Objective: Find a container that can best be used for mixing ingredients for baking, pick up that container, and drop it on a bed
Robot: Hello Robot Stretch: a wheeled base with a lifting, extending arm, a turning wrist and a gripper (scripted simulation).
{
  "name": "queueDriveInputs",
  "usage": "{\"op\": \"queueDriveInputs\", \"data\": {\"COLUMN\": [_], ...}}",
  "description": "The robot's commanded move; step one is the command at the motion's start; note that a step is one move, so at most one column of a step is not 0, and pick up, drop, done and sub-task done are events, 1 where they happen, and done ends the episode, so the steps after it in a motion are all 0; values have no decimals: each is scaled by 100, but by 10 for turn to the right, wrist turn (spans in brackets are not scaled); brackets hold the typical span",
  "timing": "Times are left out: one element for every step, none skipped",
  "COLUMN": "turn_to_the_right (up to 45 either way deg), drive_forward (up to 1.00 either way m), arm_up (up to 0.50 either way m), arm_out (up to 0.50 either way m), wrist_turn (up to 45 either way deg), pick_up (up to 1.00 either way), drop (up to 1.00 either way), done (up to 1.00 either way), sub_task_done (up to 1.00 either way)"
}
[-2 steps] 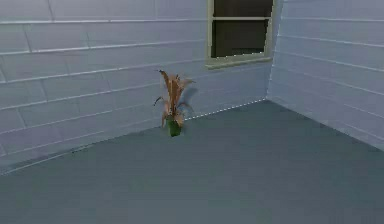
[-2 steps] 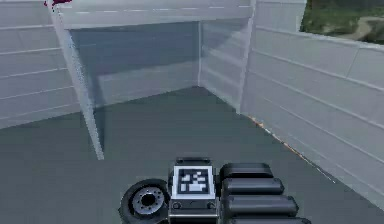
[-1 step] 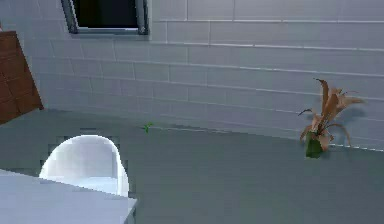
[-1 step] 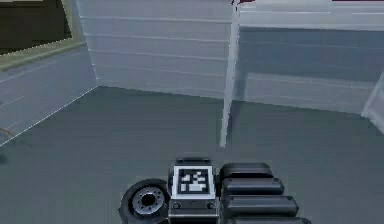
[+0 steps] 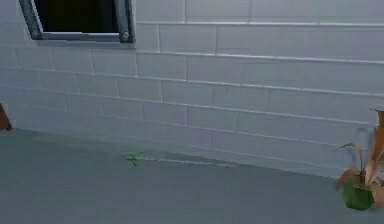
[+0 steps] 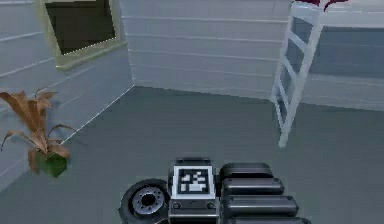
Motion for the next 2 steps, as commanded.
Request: {"op": "queueDriveInputs", "data": {"turn_to_the_right": [-60,0], "drive_forward": [0,40], "arm_up": [0,0], "arm_out": [0,0], "wrist_turn": [0,0], "pick_up": [0,0], "drop": [0,0], "done": [0,0], "sub_task_done": [0,0]}}
